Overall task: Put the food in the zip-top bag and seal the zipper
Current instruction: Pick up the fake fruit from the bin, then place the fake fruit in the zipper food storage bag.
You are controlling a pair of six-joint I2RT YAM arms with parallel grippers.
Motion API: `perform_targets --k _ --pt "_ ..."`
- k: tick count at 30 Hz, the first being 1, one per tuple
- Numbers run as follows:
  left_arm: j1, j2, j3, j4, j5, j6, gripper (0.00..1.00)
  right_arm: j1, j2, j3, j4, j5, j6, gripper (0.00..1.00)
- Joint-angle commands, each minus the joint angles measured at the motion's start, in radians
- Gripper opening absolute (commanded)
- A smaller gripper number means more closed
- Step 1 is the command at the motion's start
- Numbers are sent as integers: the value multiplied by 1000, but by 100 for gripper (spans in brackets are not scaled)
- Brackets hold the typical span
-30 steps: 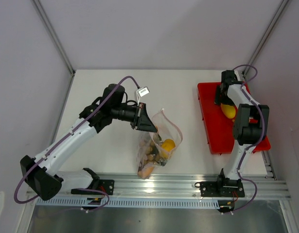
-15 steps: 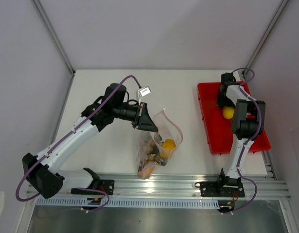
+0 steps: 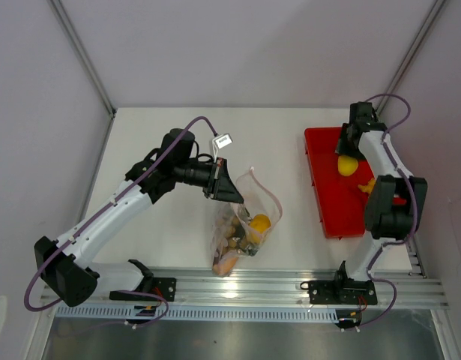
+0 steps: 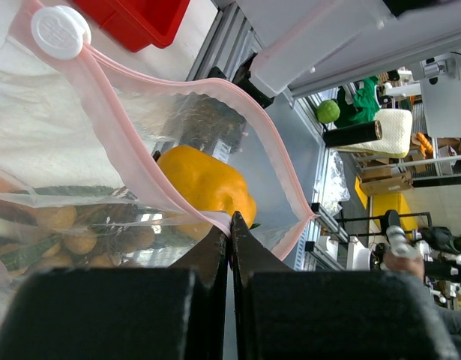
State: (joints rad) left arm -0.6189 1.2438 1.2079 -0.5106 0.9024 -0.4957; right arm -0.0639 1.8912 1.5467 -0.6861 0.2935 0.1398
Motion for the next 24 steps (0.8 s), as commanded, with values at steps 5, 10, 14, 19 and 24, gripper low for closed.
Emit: perform_targets --k 5,10,14,19,24 --pt "8 -40 24 27 -16 5 1 107 -491 -98 14 -502 194 4" --pt "8 -56 19 18 -31 -4 1 242 -720 -142 170 -727 419 5" --pt "7 -61 19 18 -36 -10 1 488 -767 -125 226 -755 509 5" --pt "7 -75 21 26 -37 -30 1 743 -730 -145 246 -590 523 5" --pt "8 -98 24 14 -39 -35 0 918 -681 -177 264 -472 529 6"
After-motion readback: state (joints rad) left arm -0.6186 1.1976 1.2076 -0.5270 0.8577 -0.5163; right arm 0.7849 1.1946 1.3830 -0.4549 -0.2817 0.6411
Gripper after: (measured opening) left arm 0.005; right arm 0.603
